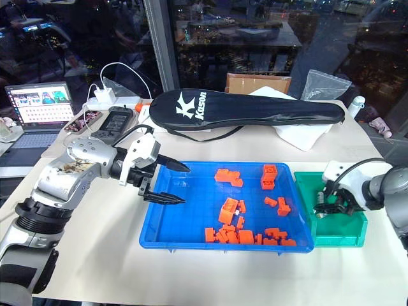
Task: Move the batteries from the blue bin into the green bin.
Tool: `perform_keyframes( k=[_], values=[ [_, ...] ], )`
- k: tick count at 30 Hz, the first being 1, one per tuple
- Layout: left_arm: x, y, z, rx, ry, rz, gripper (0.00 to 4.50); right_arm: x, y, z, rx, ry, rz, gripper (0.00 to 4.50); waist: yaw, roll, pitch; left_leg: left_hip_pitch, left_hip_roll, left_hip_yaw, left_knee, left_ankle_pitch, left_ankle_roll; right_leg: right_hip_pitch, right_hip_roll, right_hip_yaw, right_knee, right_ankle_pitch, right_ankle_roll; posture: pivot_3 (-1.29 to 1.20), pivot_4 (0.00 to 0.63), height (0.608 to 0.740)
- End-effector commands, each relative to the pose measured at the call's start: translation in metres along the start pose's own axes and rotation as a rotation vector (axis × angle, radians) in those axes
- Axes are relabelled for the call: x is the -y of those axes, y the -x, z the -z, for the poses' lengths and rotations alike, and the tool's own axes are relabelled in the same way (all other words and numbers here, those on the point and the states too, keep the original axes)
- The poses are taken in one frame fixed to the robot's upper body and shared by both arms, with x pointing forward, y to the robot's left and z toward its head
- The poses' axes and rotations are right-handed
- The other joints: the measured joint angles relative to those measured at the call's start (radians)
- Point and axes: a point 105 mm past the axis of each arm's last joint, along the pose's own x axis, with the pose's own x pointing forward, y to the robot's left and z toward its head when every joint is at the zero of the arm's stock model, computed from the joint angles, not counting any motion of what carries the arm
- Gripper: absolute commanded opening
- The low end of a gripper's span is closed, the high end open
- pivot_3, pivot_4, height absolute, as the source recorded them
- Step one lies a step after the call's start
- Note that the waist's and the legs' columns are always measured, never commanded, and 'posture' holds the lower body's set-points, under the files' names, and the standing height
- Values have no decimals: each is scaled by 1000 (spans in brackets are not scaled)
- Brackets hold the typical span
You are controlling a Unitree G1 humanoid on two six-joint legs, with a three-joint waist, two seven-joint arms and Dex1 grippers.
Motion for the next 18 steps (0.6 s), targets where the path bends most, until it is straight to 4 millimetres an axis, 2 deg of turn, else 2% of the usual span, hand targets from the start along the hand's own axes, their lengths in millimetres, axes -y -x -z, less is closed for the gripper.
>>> perform_keyframes(
  k=[1,3,5,8,10,12,14,16,18],
  values=[
    [1,6,-8,4,-45,-18,4500,10,4,-6,7,27,40,3654,1,0,0,0,0,0,0,0,0,0,0,0,0,0,0,0,150,731],
    [1,6,-8,2,-44,-18,4500,13,9,-10,11,38,48,4391,2,0,0,0,0,0,1,0,0,0,0,0,0,0,0,0,150,731],
    [1,6,-8,0,-44,-19,4500,18,18,-16,14,59,66,4450,4,0,0,0,0,0,1,0,0,0,0,0,0,0,0,0,150,731],
    [1,7,-8,-2,-41,-20,4500,26,41,-38,57,97,103,4450,2,2,0,0,0,0,1,0,0,0,0,0,0,0,0,0,150,731],
    [1,7,-7,-2,-42,-19,4500,29,59,-62,101,149,132,4450,2,3,1,0,0,0,1,0,0,0,0,0,0,0,0,0,150,731],
    [1,7,-7,-3,-42,-19,4500,29,66,-74,124,171,142,4450,-2,4,0,0,0,0,0,0,0,0,0,0,0,0,0,0,150,731],
    [1,7,-7,-3,-43,-18,4500,17,63,-100,219,194,96,4450,-1,3,0,0,0,0,0,0,0,0,0,0,0,0,0,0,150,731],
    [0,6,-8,-3,-45,-18,4500,-18,41,-130,326,235,-42,4450,-5,2,-1,0,0,0,0,0,0,0,0,0,0,0,0,0,150,731],
    [0,6,-8,-4,-46,-17,4500,-45,22,-139,357,254,-142,4450,-6,1,-1,1,1,0,-1,0,0,0,1,0,1,0,0,0,150,731]
  ],
)
